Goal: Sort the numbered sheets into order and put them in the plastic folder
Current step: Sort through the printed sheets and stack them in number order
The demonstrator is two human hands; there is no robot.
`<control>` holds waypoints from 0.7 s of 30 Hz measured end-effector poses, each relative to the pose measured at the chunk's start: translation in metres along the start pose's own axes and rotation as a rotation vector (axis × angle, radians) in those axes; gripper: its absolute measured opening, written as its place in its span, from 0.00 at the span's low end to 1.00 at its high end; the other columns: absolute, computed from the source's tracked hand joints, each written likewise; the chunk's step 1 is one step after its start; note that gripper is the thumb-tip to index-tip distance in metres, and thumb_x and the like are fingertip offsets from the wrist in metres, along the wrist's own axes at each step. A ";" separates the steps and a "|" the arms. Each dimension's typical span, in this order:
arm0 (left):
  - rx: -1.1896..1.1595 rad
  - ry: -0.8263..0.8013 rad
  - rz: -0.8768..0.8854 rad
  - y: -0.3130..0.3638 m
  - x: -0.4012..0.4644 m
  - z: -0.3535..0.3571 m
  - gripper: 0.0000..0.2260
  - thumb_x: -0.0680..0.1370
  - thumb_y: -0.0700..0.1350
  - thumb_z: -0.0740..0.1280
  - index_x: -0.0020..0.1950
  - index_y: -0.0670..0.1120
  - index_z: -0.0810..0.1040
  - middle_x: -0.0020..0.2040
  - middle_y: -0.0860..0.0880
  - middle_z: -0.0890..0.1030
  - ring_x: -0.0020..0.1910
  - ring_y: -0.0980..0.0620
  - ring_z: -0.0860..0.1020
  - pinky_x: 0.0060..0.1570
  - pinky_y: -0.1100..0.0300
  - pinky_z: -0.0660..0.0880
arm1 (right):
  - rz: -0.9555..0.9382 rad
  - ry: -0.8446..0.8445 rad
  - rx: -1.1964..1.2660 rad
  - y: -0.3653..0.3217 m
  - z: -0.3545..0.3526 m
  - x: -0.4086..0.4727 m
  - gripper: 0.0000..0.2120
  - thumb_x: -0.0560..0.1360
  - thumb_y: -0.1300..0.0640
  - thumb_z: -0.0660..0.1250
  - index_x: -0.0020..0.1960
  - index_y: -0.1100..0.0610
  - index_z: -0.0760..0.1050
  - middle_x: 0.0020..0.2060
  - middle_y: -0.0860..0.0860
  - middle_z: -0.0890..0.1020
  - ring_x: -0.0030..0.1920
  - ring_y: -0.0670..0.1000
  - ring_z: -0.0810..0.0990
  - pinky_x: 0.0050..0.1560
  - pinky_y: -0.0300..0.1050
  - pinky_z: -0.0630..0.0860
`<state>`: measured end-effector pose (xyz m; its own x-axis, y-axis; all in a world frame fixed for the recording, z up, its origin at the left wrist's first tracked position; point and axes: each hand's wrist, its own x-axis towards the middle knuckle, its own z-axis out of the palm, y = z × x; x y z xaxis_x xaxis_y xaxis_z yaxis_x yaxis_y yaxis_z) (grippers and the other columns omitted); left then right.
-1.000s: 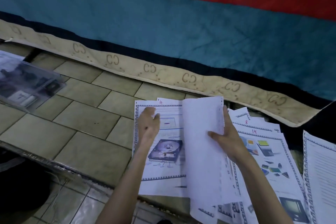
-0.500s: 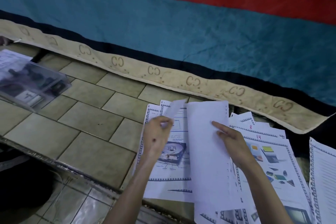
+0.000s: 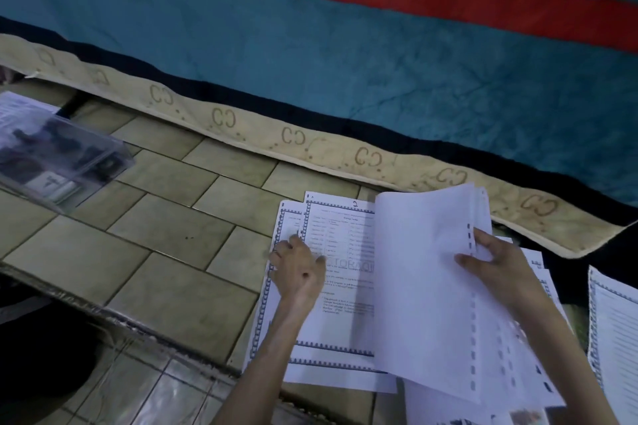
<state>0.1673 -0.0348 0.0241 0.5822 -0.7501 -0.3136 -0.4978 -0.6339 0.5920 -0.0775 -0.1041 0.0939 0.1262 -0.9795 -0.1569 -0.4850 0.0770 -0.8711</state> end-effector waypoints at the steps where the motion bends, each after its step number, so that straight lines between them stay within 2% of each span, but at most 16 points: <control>1: -0.025 -0.010 -0.019 -0.001 0.002 0.000 0.26 0.77 0.47 0.65 0.71 0.39 0.59 0.69 0.38 0.64 0.68 0.39 0.62 0.62 0.43 0.67 | 0.008 0.003 -0.010 -0.001 -0.004 0.000 0.20 0.73 0.69 0.67 0.57 0.48 0.76 0.46 0.48 0.83 0.33 0.37 0.81 0.34 0.30 0.77; 4: -0.169 0.015 -0.033 0.001 0.009 0.000 0.20 0.77 0.43 0.66 0.66 0.37 0.66 0.63 0.38 0.74 0.60 0.41 0.74 0.52 0.52 0.72 | 0.014 -0.005 -0.065 -0.005 -0.007 -0.001 0.19 0.73 0.69 0.66 0.59 0.50 0.77 0.47 0.51 0.83 0.36 0.41 0.81 0.36 0.35 0.76; 7: -0.219 0.035 0.045 0.007 0.010 -0.012 0.08 0.77 0.42 0.63 0.52 0.39 0.77 0.51 0.41 0.82 0.43 0.45 0.77 0.38 0.61 0.68 | -0.027 -0.029 -0.098 -0.011 0.003 -0.003 0.20 0.73 0.71 0.65 0.58 0.50 0.75 0.46 0.46 0.81 0.34 0.32 0.79 0.35 0.27 0.74; 9: -0.232 0.122 0.082 0.015 0.006 -0.034 0.08 0.77 0.41 0.62 0.49 0.39 0.79 0.48 0.40 0.82 0.43 0.43 0.78 0.37 0.61 0.66 | -0.056 -0.046 -0.166 -0.016 0.011 -0.001 0.22 0.73 0.70 0.64 0.65 0.55 0.73 0.51 0.47 0.80 0.44 0.40 0.80 0.42 0.34 0.73; 10: -0.249 0.177 0.097 0.018 0.004 -0.048 0.09 0.77 0.41 0.62 0.49 0.39 0.80 0.47 0.39 0.83 0.44 0.42 0.79 0.37 0.61 0.66 | -0.072 -0.059 -0.226 -0.020 0.016 0.000 0.25 0.73 0.70 0.64 0.68 0.55 0.71 0.52 0.48 0.79 0.49 0.46 0.79 0.44 0.37 0.71; 12: -0.227 0.302 0.111 0.018 0.000 -0.082 0.09 0.77 0.41 0.63 0.49 0.39 0.81 0.44 0.38 0.83 0.40 0.43 0.78 0.34 0.60 0.67 | -0.100 -0.086 -0.322 -0.029 0.029 0.001 0.30 0.73 0.69 0.61 0.72 0.52 0.64 0.58 0.49 0.77 0.56 0.52 0.77 0.43 0.37 0.68; 13: -0.212 0.365 0.103 0.018 -0.001 -0.099 0.08 0.76 0.42 0.65 0.49 0.40 0.82 0.43 0.38 0.83 0.37 0.43 0.78 0.32 0.59 0.68 | -0.107 -0.106 -0.342 -0.035 0.037 0.001 0.34 0.73 0.69 0.60 0.75 0.50 0.59 0.62 0.49 0.75 0.57 0.53 0.76 0.44 0.37 0.68; 14: -0.215 0.420 0.094 0.016 -0.004 -0.115 0.07 0.75 0.42 0.66 0.48 0.42 0.82 0.42 0.40 0.83 0.36 0.44 0.78 0.31 0.58 0.72 | -0.117 -0.130 -0.353 -0.041 0.045 0.000 0.37 0.73 0.69 0.59 0.76 0.47 0.52 0.65 0.50 0.72 0.55 0.53 0.77 0.43 0.37 0.68; 16: -0.258 0.510 0.087 0.015 -0.012 -0.142 0.05 0.74 0.42 0.66 0.45 0.44 0.82 0.36 0.45 0.83 0.33 0.44 0.79 0.31 0.55 0.77 | -0.152 -0.193 -0.353 -0.053 0.065 -0.002 0.42 0.73 0.69 0.58 0.76 0.46 0.38 0.62 0.52 0.73 0.41 0.50 0.75 0.33 0.34 0.68; 17: -0.277 0.550 0.091 0.016 -0.017 -0.151 0.05 0.74 0.42 0.67 0.46 0.45 0.82 0.35 0.48 0.81 0.33 0.46 0.79 0.30 0.57 0.76 | -0.164 -0.220 -0.345 -0.059 0.076 -0.003 0.43 0.73 0.68 0.57 0.75 0.47 0.34 0.58 0.52 0.74 0.38 0.50 0.73 0.31 0.33 0.67; 20: -0.325 0.634 0.147 0.015 -0.024 -0.170 0.05 0.75 0.44 0.66 0.47 0.47 0.82 0.38 0.46 0.80 0.34 0.48 0.76 0.32 0.58 0.71 | -0.134 -0.228 -0.400 -0.070 0.114 -0.003 0.46 0.74 0.66 0.58 0.73 0.45 0.26 0.46 0.53 0.76 0.41 0.54 0.74 0.38 0.43 0.70; 21: -0.334 0.671 0.161 0.015 -0.024 -0.173 0.07 0.75 0.45 0.66 0.49 0.46 0.82 0.40 0.45 0.81 0.36 0.47 0.76 0.34 0.57 0.71 | -0.124 -0.220 -0.445 -0.070 0.128 -0.003 0.47 0.74 0.66 0.59 0.72 0.43 0.25 0.45 0.55 0.76 0.41 0.55 0.75 0.39 0.46 0.71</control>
<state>0.2571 0.0067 0.1693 0.8375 -0.4857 0.2504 -0.4511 -0.3560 0.8184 0.0669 -0.0827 0.0960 0.3621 -0.9103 -0.2005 -0.7703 -0.1711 -0.6142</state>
